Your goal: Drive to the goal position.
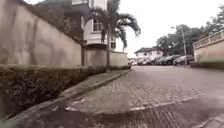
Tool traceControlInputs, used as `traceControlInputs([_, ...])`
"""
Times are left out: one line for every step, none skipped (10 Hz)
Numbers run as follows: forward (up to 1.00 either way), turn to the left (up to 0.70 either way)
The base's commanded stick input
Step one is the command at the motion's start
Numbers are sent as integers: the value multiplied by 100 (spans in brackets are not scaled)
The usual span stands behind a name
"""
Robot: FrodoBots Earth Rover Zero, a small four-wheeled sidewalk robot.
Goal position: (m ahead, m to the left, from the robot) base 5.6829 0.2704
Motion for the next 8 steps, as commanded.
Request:
traceControlInputs([70, 0])
traceControlInputs([70, 0])
traceControlInputs([70, 0])
traceControlInputs([70, 0])
traceControlInputs([70, 0])
traceControlInputs([70, 0])
traceControlInputs([70, -15])
traceControlInputs([70, -35])
